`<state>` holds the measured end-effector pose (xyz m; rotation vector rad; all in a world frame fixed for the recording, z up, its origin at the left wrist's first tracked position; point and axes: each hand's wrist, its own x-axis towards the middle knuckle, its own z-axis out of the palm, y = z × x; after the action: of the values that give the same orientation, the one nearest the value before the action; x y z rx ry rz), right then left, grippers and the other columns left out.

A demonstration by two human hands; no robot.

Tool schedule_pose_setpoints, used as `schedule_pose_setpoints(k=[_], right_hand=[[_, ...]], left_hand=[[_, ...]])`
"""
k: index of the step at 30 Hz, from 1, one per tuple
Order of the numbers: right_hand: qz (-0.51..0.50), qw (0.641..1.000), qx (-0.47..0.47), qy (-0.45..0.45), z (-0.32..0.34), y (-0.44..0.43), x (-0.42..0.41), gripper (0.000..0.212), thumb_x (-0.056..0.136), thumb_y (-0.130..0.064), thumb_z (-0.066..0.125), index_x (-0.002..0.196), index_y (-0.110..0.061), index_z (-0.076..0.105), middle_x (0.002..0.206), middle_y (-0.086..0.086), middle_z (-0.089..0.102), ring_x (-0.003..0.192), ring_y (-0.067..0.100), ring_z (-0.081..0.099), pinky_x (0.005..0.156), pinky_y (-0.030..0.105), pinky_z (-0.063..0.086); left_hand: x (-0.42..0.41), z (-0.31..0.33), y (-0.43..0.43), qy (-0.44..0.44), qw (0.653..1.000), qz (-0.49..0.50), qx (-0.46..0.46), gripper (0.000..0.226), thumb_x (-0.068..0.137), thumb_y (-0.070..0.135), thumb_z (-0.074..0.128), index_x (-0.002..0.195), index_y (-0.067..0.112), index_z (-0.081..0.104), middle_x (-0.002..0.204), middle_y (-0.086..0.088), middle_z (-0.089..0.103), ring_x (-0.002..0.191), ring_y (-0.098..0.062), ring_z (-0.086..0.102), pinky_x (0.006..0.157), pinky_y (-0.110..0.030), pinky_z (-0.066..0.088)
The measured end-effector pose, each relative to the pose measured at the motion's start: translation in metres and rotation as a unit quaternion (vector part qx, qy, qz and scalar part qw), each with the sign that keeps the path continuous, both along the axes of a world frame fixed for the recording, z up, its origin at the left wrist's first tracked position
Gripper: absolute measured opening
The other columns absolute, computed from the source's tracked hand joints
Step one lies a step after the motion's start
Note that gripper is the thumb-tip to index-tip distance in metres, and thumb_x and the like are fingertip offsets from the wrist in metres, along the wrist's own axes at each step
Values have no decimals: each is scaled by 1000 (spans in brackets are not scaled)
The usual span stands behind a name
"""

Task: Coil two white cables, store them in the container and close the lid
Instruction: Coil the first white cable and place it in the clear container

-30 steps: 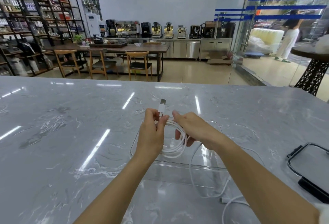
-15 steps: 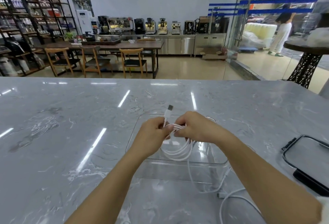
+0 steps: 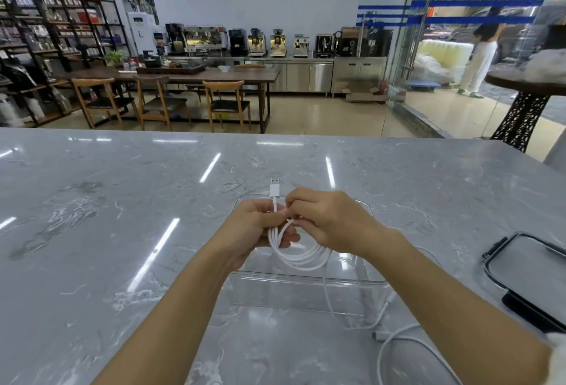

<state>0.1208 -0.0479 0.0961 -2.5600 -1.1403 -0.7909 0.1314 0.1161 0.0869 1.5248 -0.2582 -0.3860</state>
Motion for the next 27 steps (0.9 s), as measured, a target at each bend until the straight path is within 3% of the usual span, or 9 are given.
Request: schedule_pose_setpoints(k=[3,5,8,10,13,17,21,24,27], right_hand=[[-27,997,74,3,-11,2,0,20,83,-14,45,78,0,59,78,11,63,53,31,57,42,40,50],[-58,980,175,69,-14,4,-2,19,87,-15,48,79,1,55,76,11,56,59,33,55,51,48,51],[-108,924,300,208,-9,9,-3,14,85,-11,61,79,-2,53,74,3,54,69,27,64,63,50,55],[-131,873,361,301,-2,11,-2,16,78,-11,70,77,-7,54,74,4,59,68,22,69,64,48,57],[-138,819,416,370,2,9,1,20,73,-4,74,78,-8,55,74,9,59,62,25,67,56,43,59],[-171,815,420,360,-1,10,6,15,76,-4,72,76,-10,58,68,6,61,61,22,66,59,41,57],[-196,851,355,335,-2,15,11,15,77,-11,71,82,-16,58,74,5,62,64,19,64,53,24,45],[-218,851,303,369,-1,14,22,16,75,-9,73,75,-15,58,73,7,63,67,19,62,62,28,48],[-245,838,243,423,3,12,37,20,72,-6,75,67,-14,57,69,6,62,66,21,58,68,34,50]], left_hand=[[1,1,-1,-18,999,0,38,16,91,13,53,94,5,66,78,-10,71,64,-22,69,58,-30,58],[2,0,-2,-19,999,4,31,15,91,13,53,91,7,66,71,-8,63,57,-16,62,58,-32,58],[5,-2,-3,-23,999,26,1,9,88,7,57,89,4,65,62,-6,48,47,-9,50,52,-26,55],[7,-4,-1,-27,998,64,-13,9,81,3,64,90,4,62,64,-9,53,46,-11,51,48,-23,52],[8,-6,1,-38,996,82,-28,21,75,-6,67,92,4,61,78,-13,63,61,-17,59,54,-22,52],[8,-5,2,-56,995,79,-34,13,78,-2,66,88,5,64,80,-13,66,65,-19,59,63,-27,52],[15,-3,2,-62,991,115,-1,9,79,-2,66,87,-1,64,74,-13,66,60,-20,57,59,-25,52],[25,0,2,-71,990,104,62,6,78,-4,66,82,-2,62,67,-9,61,56,-18,57,56,-23,52],[41,0,0,-80,981,78,160,19,76,-4,69,91,2,59,69,-10,63,60,-19,59,59,-29,51]])
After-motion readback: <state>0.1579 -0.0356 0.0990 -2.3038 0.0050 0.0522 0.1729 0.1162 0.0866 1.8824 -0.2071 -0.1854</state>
